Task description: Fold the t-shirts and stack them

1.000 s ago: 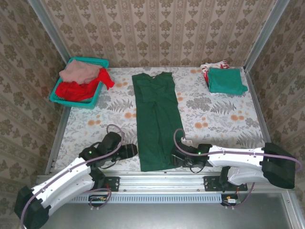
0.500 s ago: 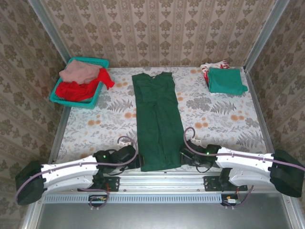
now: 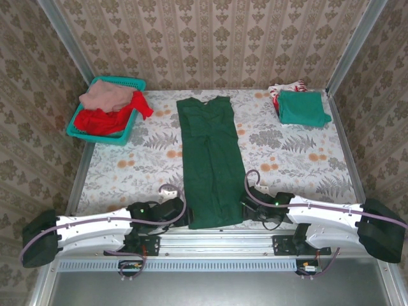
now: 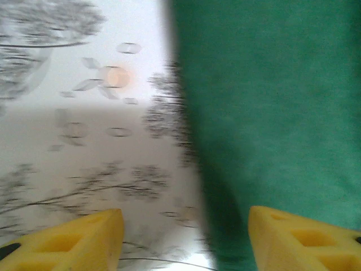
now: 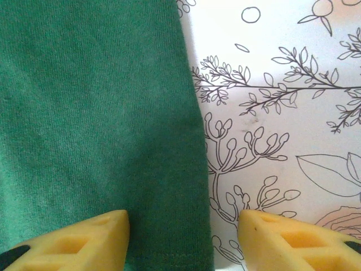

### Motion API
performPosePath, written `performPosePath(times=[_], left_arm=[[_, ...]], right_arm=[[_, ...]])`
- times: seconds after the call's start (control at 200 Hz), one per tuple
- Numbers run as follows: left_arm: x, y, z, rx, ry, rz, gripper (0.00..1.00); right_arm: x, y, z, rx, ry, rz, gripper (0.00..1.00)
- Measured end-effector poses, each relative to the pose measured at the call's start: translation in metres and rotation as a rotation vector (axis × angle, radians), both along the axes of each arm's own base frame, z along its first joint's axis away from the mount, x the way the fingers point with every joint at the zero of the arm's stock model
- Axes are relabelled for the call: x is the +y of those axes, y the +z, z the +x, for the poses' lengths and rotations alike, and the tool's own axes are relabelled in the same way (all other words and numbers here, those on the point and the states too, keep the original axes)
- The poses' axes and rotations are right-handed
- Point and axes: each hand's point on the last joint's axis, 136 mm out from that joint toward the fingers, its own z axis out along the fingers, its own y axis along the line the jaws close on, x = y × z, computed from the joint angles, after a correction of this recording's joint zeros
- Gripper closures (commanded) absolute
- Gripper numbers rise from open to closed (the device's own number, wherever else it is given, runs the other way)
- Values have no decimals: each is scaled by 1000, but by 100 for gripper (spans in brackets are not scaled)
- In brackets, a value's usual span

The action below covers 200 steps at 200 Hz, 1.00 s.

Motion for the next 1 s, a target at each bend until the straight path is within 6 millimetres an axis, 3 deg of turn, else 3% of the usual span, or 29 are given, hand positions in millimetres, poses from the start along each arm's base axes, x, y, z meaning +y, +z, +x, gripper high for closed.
performPosePath(times=[0.195,0.325,0.615,0.79,1.0], left_arm=[[-24,33,1,-12,-18,-138,35],[-29,42,-1,0,-15,-189,35],[-22,10,-10,77,-5,-122,36],[-22,2,-12,94,6,-128,54],[-26,-5,-13,111,0,-116,57]], right_arm=[[0,0,0,0,3,-3,49],[-1,0,0,2,3,-6,52],[-2,-1,0,4,2,-8,57],[-2,1,0,1,2,-3,61],[3,2,0,1,7,22,61]])
